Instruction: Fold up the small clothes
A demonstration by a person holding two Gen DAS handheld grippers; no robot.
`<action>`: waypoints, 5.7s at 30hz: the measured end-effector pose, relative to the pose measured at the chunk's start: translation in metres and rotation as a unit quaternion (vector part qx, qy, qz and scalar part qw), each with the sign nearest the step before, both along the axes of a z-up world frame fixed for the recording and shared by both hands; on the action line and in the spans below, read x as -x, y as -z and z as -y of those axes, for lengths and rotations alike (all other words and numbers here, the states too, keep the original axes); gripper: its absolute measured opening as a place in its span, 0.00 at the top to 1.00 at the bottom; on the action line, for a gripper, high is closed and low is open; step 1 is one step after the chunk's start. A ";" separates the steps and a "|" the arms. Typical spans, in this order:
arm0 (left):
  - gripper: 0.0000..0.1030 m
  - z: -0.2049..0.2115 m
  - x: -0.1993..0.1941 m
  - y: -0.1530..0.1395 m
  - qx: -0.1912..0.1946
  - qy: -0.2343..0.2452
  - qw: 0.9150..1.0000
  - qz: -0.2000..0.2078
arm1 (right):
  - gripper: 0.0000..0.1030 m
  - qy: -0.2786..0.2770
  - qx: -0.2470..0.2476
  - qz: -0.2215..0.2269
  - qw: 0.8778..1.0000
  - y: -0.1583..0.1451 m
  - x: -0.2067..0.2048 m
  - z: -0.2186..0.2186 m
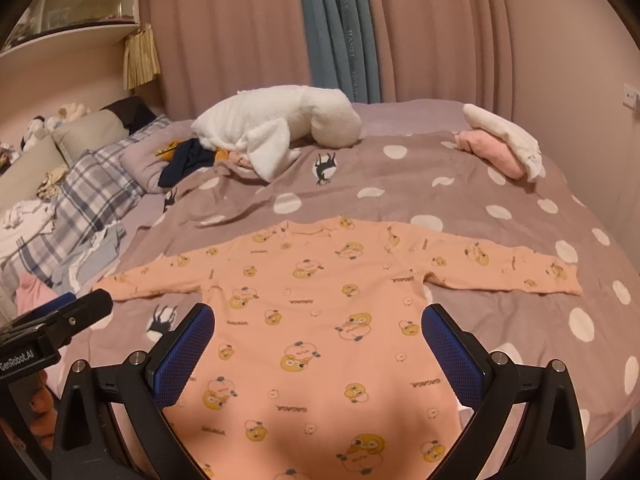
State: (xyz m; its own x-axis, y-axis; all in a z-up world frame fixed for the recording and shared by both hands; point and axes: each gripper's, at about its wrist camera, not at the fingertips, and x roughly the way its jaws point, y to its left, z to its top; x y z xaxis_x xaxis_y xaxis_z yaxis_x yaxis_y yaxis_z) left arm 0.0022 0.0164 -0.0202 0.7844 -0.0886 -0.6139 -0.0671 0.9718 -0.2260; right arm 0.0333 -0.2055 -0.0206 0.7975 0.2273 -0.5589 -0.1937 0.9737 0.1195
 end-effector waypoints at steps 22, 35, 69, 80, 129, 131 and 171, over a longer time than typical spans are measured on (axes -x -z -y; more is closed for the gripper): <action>0.00 0.009 0.003 -0.008 -0.001 0.013 1.000 0.004 | 0.00 -0.013 -0.015 -0.006 1.000 0.007 -0.004 0.001; 0.00 0.008 0.002 -0.003 -0.013 0.014 1.000 0.004 | 0.00 -0.009 -0.011 -0.008 1.000 0.008 -0.001 0.002; 0.01 0.008 0.000 -0.002 0.000 0.031 1.000 0.001 | 0.00 -0.009 -0.018 -0.026 0.999 0.006 -0.006 0.000; 0.01 0.009 0.000 -0.002 0.000 0.032 0.999 -0.001 | 0.02 -0.010 -0.018 -0.025 0.999 0.005 -0.007 -0.001; 0.11 0.043 -0.074 0.058 0.079 0.084 0.987 -0.114 | 0.39 0.179 -0.207 -0.131 0.953 0.027 -0.121 0.211; 0.11 0.047 -0.081 0.066 0.089 0.092 0.984 -0.127 | 0.42 0.217 -0.210 -0.143 0.943 0.037 -0.129 0.241; 0.16 -0.015 -0.126 0.059 0.143 -0.007 0.977 -0.161 | 0.93 0.249 -0.179 -0.082 0.948 -0.003 -0.189 0.308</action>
